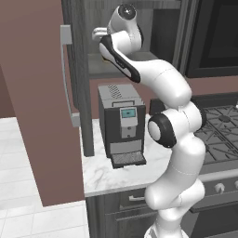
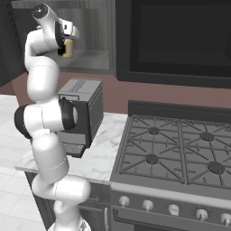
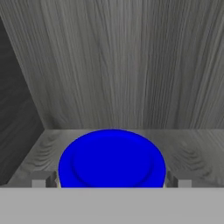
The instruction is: Move the shaker and mayonnaise from the cabinet to the dining counter.
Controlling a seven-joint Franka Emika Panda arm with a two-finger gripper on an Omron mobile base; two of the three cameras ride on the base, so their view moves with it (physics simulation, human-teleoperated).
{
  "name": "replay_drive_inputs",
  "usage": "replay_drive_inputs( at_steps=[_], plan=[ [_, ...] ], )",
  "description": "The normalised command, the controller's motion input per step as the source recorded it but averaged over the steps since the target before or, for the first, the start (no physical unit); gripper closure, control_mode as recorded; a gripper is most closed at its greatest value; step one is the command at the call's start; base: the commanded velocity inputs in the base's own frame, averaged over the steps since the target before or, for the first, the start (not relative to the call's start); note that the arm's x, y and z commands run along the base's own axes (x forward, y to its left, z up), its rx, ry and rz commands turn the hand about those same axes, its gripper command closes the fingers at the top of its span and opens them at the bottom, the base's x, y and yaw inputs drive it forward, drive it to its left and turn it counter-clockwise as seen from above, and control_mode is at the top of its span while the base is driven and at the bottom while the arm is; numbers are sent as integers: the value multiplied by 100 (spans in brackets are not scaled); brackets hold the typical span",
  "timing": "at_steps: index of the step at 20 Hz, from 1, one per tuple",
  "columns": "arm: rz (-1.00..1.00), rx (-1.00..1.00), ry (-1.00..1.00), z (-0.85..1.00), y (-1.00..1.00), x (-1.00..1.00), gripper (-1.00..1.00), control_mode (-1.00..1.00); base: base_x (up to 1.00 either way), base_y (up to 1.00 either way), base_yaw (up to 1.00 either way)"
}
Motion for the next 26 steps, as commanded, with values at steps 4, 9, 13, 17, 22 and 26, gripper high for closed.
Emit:
replay_drive_inputs(
  at_steps=[4, 9, 13, 17, 22, 26],
  plan=[
    [2, 0, 0, -21, 0, 12, -100, -100, 0, 0, 0],
    [4, 0, 0, -23, 0, 9, -100, -100, 0, 0, 0],
    [7, 0, -1, -30, 0, 18, -100, -100, 0, 0, 0],
    [9, 0, -4, -32, 0, 21, -100, -100, 0, 0, 0],
    [9, 0, -7, -35, 9, 24, 100, -100, 0, 0, 0],
    [8, 0, -5, -36, 4, 8, 100, -100, 0, 0, 0]
  ],
)
